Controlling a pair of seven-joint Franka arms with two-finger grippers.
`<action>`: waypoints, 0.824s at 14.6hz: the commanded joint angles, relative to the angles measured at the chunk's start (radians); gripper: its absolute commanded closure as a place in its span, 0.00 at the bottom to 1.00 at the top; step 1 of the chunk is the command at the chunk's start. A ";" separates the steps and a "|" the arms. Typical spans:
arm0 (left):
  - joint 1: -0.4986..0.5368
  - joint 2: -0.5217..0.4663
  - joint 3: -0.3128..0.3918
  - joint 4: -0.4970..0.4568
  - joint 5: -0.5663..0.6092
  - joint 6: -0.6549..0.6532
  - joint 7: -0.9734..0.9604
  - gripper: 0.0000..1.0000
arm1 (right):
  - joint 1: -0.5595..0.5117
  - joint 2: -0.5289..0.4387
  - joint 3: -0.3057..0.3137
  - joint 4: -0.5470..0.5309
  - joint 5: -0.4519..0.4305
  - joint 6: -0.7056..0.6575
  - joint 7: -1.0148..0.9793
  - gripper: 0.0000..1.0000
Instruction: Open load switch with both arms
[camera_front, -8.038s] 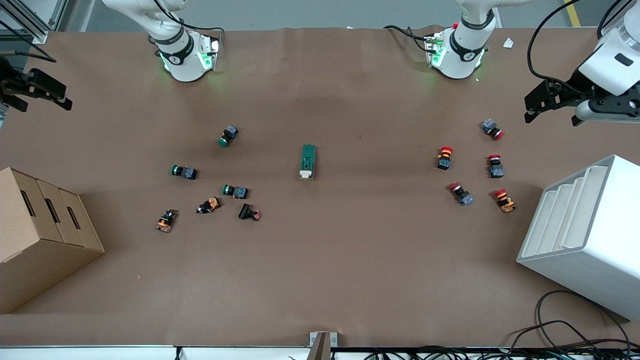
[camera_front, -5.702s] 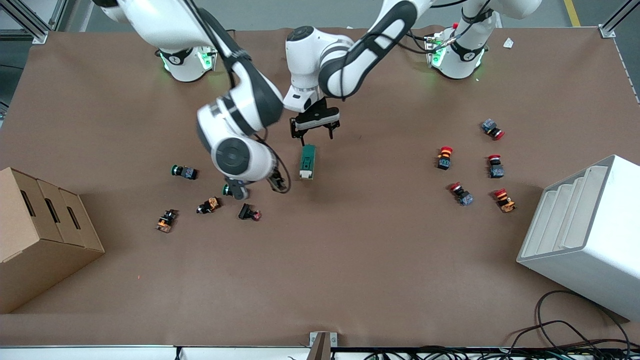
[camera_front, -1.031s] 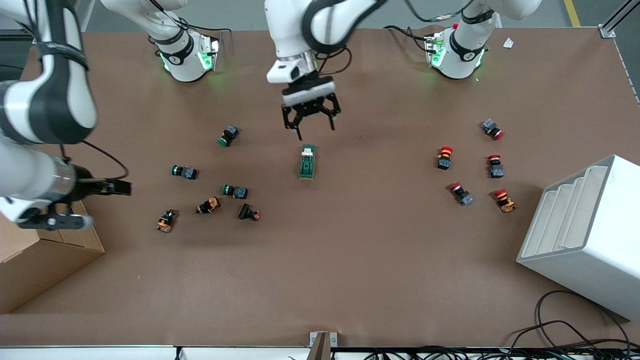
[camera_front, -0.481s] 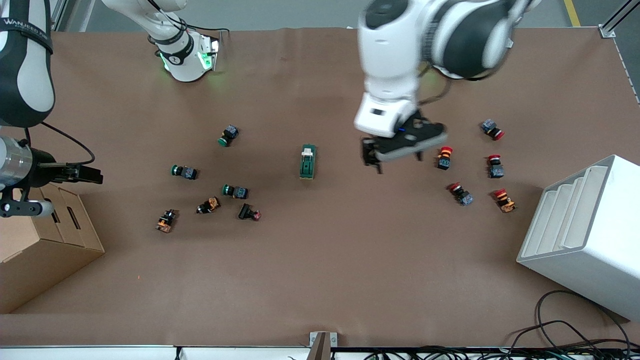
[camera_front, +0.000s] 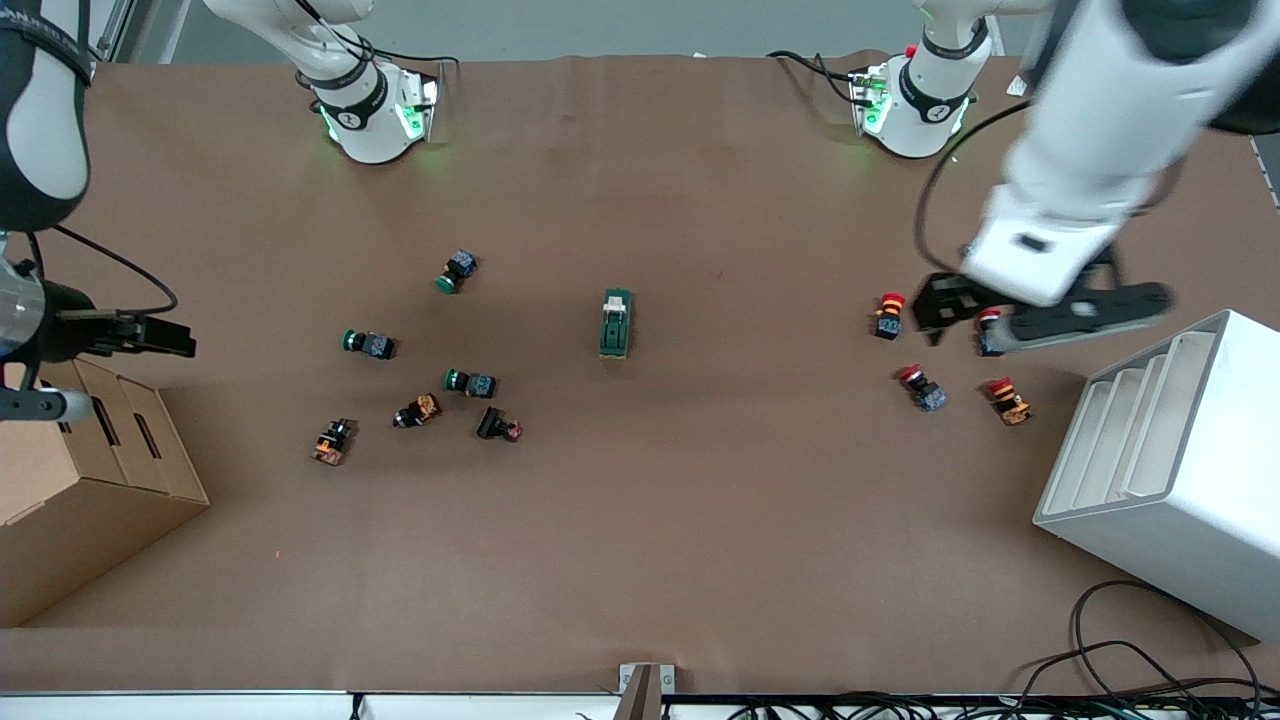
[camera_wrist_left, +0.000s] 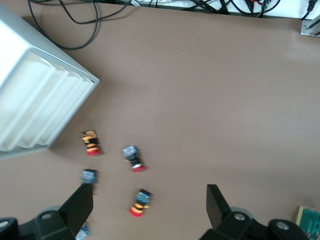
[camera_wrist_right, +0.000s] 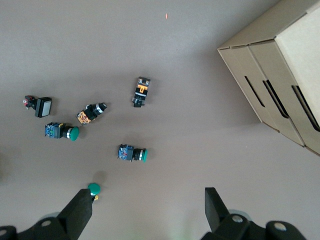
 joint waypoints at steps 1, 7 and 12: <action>-0.015 -0.082 0.095 -0.035 -0.045 -0.059 0.177 0.00 | -0.016 -0.017 0.018 0.015 -0.005 -0.024 -0.005 0.00; -0.109 -0.172 0.326 -0.098 -0.165 -0.142 0.407 0.00 | -0.024 -0.070 0.014 -0.008 0.065 -0.067 -0.014 0.00; -0.105 -0.231 0.331 -0.159 -0.177 -0.136 0.409 0.00 | -0.030 -0.207 0.012 -0.163 0.054 -0.018 -0.021 0.00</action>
